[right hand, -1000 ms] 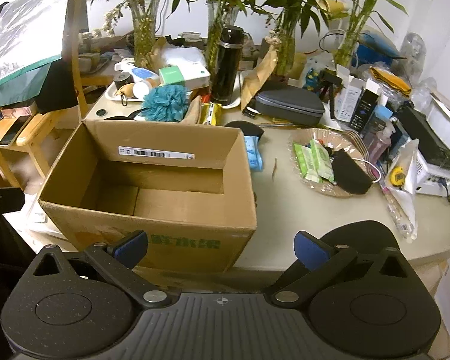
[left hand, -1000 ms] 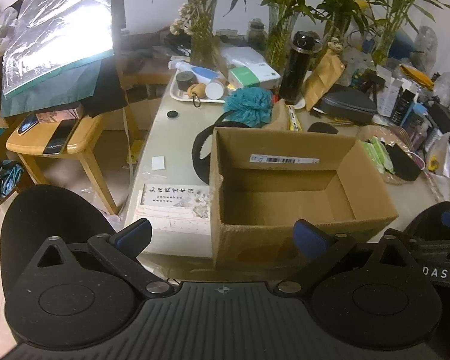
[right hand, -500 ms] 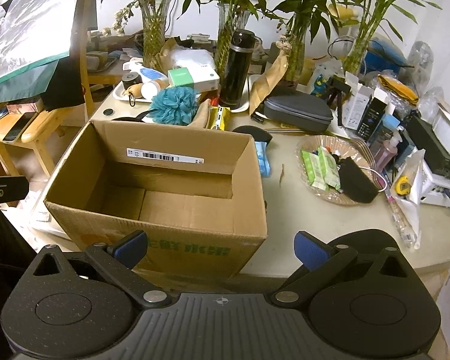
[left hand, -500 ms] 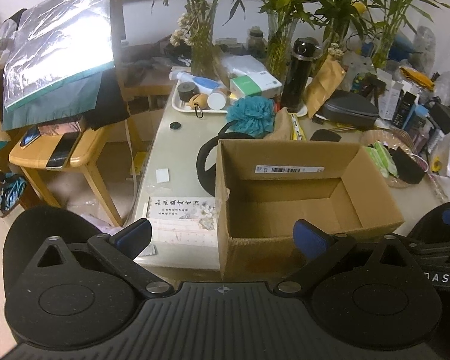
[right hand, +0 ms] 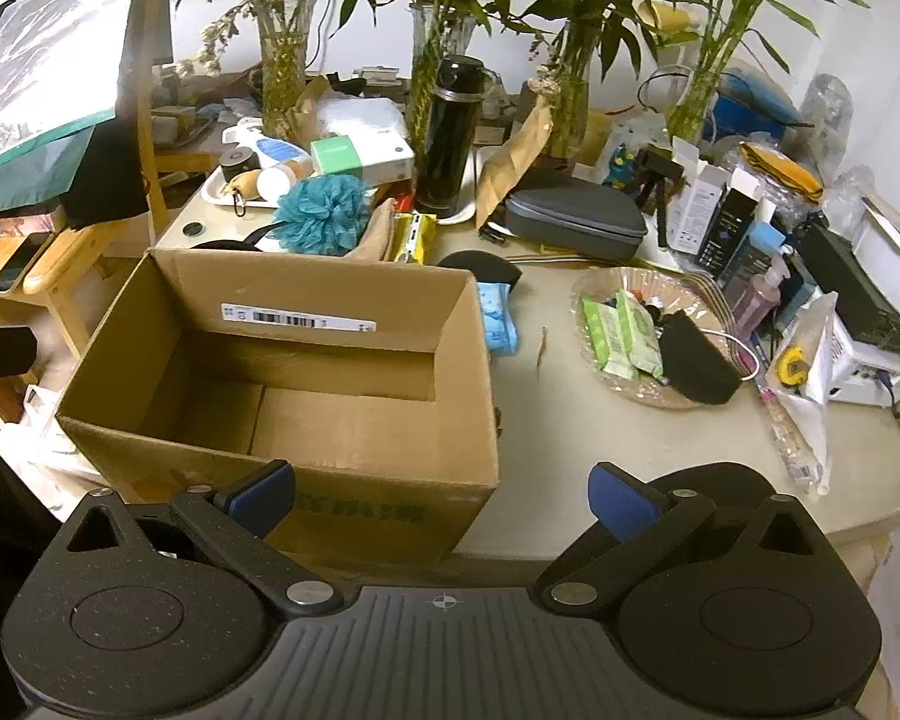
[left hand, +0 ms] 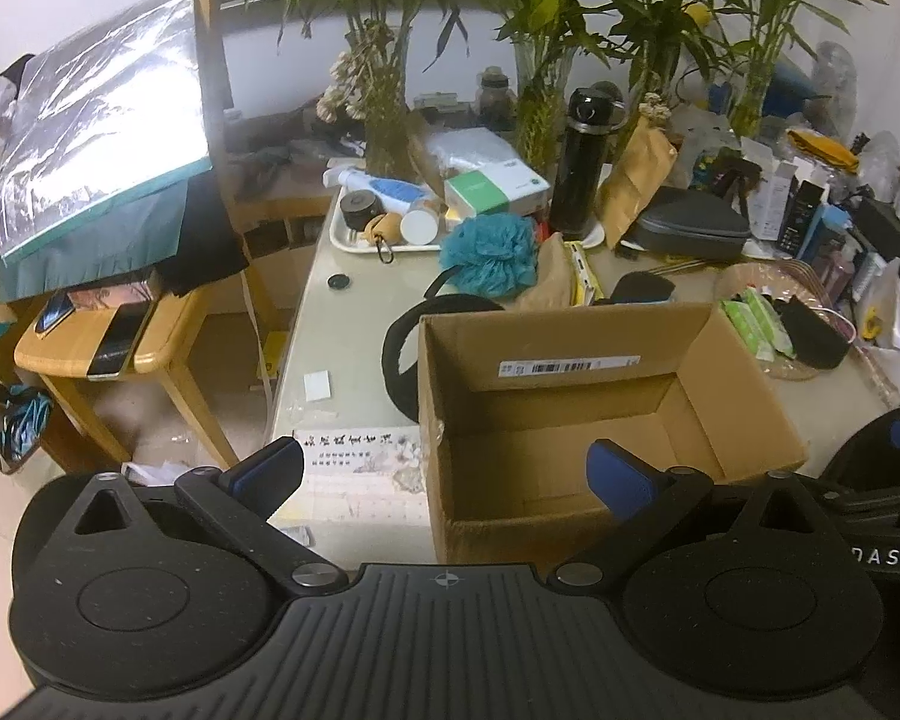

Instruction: Organize soft objects

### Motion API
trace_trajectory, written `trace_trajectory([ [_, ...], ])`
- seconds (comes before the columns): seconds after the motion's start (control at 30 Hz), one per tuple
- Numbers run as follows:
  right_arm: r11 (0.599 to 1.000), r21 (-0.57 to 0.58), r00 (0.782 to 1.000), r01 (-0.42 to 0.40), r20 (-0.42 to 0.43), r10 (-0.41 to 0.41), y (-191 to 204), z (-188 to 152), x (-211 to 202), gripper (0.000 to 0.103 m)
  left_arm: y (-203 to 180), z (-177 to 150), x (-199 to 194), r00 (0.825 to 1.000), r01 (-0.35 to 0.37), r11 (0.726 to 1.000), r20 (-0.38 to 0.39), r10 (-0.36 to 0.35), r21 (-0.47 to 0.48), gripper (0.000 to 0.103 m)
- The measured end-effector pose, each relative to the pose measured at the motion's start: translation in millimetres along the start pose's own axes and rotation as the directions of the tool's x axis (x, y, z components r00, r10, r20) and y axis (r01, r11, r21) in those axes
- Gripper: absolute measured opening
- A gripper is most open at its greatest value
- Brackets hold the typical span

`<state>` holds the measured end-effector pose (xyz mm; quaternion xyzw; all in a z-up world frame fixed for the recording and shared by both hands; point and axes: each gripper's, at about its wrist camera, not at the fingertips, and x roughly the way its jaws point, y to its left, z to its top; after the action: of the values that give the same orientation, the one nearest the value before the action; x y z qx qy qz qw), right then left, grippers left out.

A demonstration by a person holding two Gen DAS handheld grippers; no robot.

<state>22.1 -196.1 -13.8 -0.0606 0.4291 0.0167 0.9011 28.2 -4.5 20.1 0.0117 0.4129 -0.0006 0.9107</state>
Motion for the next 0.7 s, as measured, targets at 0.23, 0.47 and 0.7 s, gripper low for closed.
trace_trajectory([
  [0.23, 1.000, -0.002, 1.000, 0.008, 0.000, -0.008, -5.2, 2.8, 2.8, 0.103, -5.1, 6.6, 2.5, 1.000, 0.010, 1.000, 0.015, -0.010, 0.015, 0.103],
  [0.47, 1.000, -0.013, 1.000, 0.013, 0.010, -0.013, -11.2, 8.6, 9.2, 0.103, 1.3, 16.3, 0.2, 0.987, 0.142, 0.989, 0.075, -0.144, 0.032, 0.103],
  [0.7, 1.000, 0.002, 1.000, 0.028, 0.011, -0.028, -22.1, 16.4, 23.4, 0.103, 6.0, 27.8, 7.3, 0.978, 0.166, 0.985, 0.115, -0.171, 0.054, 0.103],
])
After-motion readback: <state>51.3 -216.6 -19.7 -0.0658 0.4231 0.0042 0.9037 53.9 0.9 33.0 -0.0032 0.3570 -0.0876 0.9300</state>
